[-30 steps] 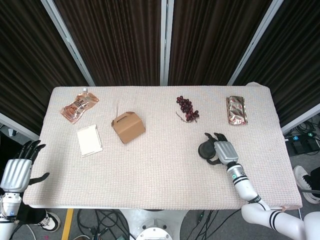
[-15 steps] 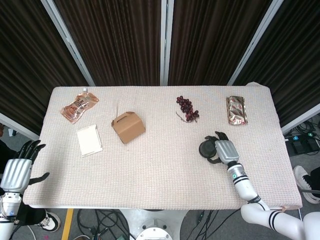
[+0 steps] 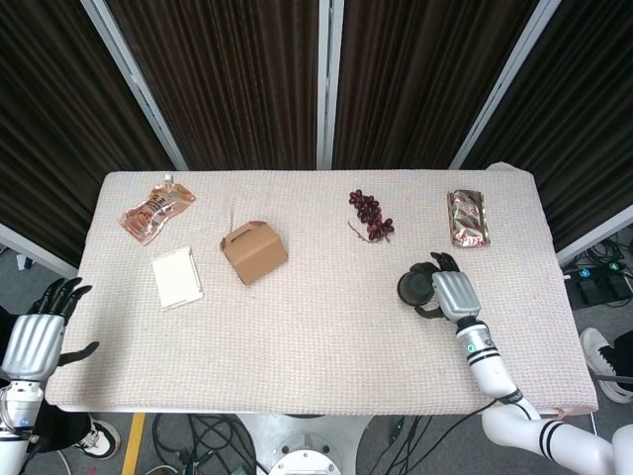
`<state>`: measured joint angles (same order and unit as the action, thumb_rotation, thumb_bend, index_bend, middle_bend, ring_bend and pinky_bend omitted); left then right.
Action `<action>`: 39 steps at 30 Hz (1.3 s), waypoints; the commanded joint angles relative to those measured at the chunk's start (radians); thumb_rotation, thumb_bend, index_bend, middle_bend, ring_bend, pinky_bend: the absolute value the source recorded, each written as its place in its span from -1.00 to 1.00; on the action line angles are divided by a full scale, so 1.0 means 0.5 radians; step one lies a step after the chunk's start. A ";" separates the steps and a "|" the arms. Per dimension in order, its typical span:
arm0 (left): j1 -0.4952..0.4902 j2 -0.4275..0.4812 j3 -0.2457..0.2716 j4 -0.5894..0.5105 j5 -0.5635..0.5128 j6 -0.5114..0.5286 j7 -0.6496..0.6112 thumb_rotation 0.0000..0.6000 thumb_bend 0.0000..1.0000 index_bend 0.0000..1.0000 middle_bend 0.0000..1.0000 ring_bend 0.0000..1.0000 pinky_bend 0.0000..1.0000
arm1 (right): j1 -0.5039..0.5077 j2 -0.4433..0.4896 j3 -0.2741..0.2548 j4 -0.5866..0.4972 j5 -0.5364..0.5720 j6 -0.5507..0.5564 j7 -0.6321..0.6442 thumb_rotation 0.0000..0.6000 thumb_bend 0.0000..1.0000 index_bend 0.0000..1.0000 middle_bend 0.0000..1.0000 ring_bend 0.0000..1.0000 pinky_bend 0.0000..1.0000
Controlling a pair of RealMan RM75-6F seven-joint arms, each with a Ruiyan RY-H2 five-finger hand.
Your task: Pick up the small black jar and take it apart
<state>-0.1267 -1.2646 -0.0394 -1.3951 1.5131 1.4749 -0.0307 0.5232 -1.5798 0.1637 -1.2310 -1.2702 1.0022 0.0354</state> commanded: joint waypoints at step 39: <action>-0.032 -0.031 0.007 -0.022 0.012 -0.037 0.028 1.00 -0.95 -0.67 -0.79 -0.85 -0.39 | -0.230 0.595 0.212 -1.073 -0.870 1.195 -0.104 1.00 -0.66 -0.27 -0.14 -0.77 -0.93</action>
<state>-0.1426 -1.2797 -0.0357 -1.4063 1.5193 1.4563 -0.0164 0.4604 -1.3592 0.2394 -1.6274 -1.5751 1.3568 0.0060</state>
